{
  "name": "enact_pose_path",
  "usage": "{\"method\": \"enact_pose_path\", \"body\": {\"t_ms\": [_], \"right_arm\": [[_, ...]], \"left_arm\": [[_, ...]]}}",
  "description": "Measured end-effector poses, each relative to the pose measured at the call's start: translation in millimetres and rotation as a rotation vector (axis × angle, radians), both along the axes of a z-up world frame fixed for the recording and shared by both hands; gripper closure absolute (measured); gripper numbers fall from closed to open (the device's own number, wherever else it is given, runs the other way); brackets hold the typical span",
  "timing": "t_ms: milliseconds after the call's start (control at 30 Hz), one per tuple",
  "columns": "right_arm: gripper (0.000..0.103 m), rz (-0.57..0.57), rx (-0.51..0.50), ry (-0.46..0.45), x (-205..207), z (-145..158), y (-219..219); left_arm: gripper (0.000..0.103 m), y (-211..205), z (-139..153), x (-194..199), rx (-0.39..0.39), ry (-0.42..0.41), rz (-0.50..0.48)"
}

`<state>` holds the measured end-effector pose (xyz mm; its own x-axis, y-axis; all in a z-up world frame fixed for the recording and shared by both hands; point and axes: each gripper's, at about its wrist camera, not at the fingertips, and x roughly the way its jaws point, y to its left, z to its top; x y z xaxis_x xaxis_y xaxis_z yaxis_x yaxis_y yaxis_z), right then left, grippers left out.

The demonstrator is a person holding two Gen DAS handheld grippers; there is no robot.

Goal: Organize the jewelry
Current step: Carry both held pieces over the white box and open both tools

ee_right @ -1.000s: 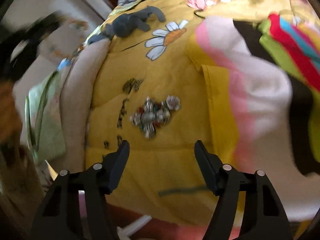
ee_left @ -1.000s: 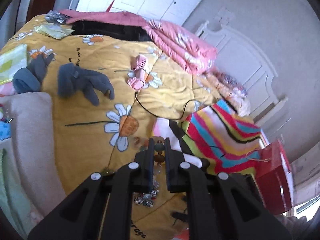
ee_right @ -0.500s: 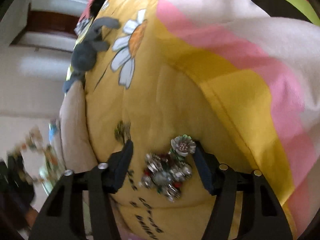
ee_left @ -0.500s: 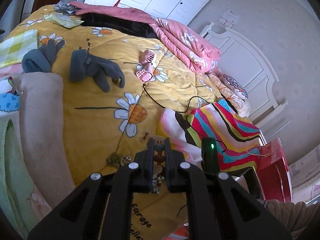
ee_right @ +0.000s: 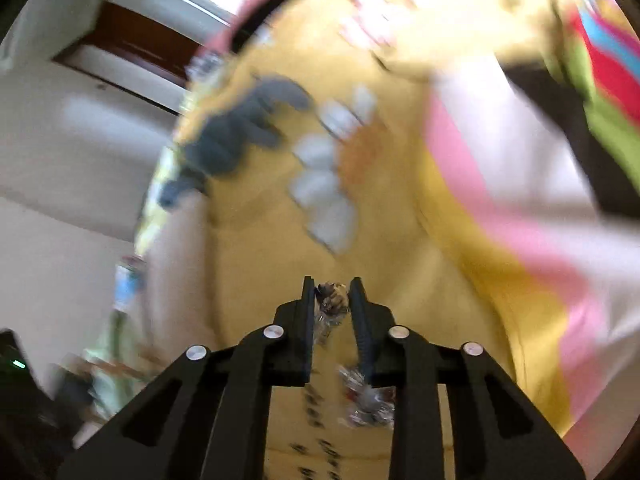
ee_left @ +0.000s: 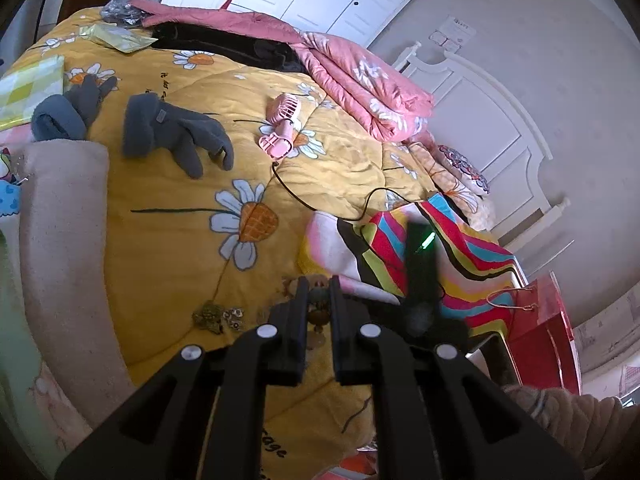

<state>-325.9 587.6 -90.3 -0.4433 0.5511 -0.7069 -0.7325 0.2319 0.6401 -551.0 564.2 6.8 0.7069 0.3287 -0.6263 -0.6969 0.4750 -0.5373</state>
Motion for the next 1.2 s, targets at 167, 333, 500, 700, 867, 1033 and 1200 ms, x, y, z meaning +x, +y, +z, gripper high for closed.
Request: {"method": "enact_pose_path", "body": {"t_ms": [167, 333, 500, 700, 867, 1033, 1200], "right_arm": [[0.081, 0.049, 0.219, -0.107, 0.3, 92.9, -9.1], [0.081, 0.001, 0.364, -0.147, 19.1, 170.4, -62.3], [0.081, -0.092, 0.438, -0.157, 56.6, 227.1, -145.3], [0.081, -0.276, 0.507, -0.186, 116.5, 277.0, -273.5], [0.081, -0.449, 0.553, -0.261, 159.5, 304.7, -382.7], [0.081, -0.58, 0.477, -0.307, 214.3, 292.0, -457.8], [0.081, -0.661, 0.368, -0.27, 268.6, 243.2, -480.0]], "left_arm": [[0.094, 3.4, 14.5, 4.6, 0.029, -0.019, -0.006], [0.094, -7.8, 41.6, 20.7, 0.089, -0.061, -0.065], [0.094, -39.1, 85.8, 60.4, 0.171, -0.129, -0.211], [0.094, -101.1, 151.8, 132.3, 0.291, -0.206, -0.452], [0.094, -163.9, 185.7, 203.7, 0.317, -0.238, -0.664], [0.094, -223.3, 184.9, 276.3, 0.329, -0.16, -0.794], [0.094, -256.2, 153.2, 335.1, 0.313, -0.014, -0.829]]}}
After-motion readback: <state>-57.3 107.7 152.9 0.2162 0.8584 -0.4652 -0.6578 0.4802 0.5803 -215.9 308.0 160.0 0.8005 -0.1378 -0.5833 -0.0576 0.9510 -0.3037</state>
